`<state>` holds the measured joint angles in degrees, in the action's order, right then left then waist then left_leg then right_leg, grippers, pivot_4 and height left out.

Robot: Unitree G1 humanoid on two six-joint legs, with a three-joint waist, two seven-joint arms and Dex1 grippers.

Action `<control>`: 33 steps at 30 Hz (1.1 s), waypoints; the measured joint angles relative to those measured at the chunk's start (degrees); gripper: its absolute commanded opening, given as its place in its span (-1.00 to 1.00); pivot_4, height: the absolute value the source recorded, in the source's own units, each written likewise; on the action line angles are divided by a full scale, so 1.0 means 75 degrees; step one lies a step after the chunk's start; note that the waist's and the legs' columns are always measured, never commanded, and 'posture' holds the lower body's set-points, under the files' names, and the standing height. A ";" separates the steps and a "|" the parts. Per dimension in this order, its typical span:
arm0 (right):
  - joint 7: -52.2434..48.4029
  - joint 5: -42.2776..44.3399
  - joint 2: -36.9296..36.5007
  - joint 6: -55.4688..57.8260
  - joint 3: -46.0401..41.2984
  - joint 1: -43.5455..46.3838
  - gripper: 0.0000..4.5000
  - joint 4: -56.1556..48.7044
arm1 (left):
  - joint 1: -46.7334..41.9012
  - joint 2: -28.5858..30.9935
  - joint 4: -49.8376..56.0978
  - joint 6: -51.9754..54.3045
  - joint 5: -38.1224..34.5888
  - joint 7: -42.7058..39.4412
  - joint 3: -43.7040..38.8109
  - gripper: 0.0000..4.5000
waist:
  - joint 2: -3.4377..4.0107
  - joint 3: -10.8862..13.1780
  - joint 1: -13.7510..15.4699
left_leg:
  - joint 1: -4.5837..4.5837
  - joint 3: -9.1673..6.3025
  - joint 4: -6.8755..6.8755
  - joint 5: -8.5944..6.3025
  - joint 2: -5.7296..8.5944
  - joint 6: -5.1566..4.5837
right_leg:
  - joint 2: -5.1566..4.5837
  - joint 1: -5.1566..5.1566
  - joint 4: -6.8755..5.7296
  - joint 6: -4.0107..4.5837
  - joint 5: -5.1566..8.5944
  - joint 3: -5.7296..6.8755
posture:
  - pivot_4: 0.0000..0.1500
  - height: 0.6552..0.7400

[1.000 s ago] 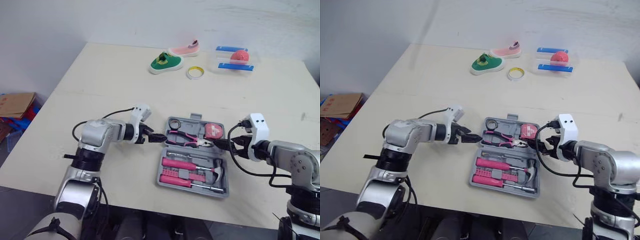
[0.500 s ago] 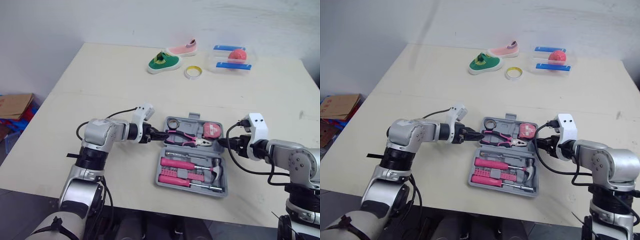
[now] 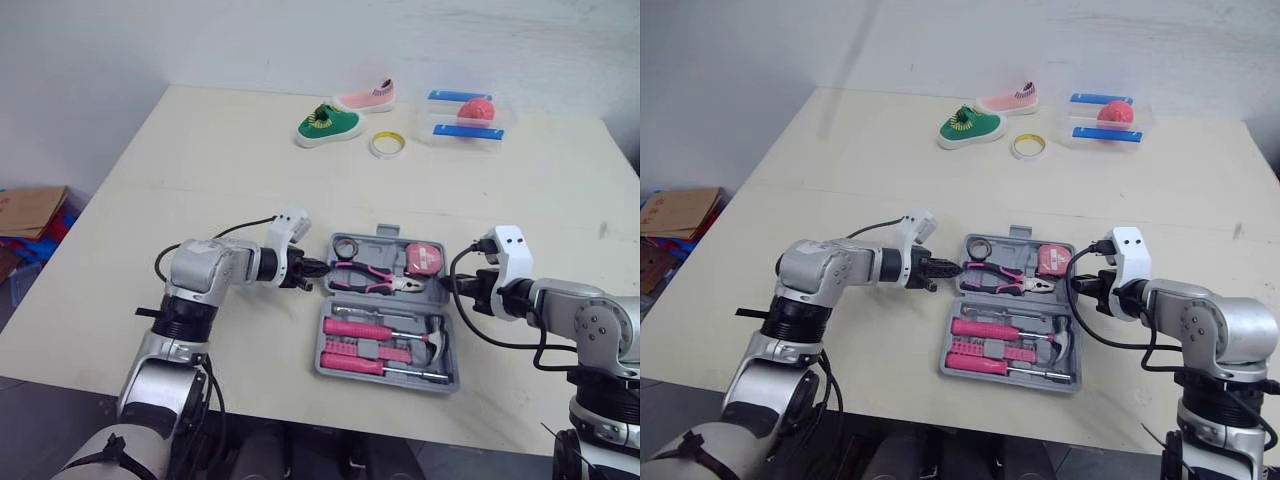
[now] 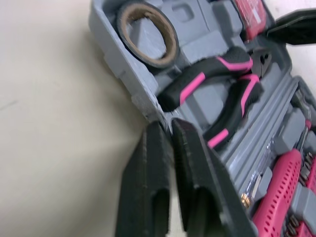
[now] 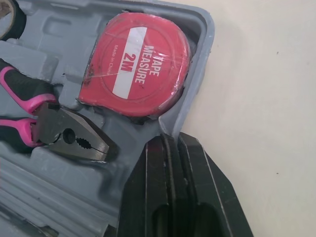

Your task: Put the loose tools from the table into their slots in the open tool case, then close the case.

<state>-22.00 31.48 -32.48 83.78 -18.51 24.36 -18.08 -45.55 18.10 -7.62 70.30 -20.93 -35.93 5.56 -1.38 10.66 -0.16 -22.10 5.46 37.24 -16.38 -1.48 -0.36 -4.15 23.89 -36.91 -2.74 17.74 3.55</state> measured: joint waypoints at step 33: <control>-0.0451 -0.2798 0.0395 -0.8604 0.1605 -0.2591 -1.00 -0.0337 | 0.1477 0.0432 -0.0411 -0.7616 0.1539 -0.0804 0.0010 -0.96 | 0.0002 0.0002 -0.0011 | -0.0006 0.0026 -0.0008 0.0003 -0.0006 0.0007 | 0.0012 0.0017 0.0003 -0.0004 0.0001 -0.0007 | 1.00 0.77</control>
<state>-25.38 10.49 -29.52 19.25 -6.47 4.93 -20.60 -34.47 21.34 -10.70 13.17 -9.39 -41.96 5.63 -1.36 10.67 -0.24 -22.14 5.65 37.18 -16.35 -1.52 -0.31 -4.06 24.02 -36.88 -2.77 17.75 3.50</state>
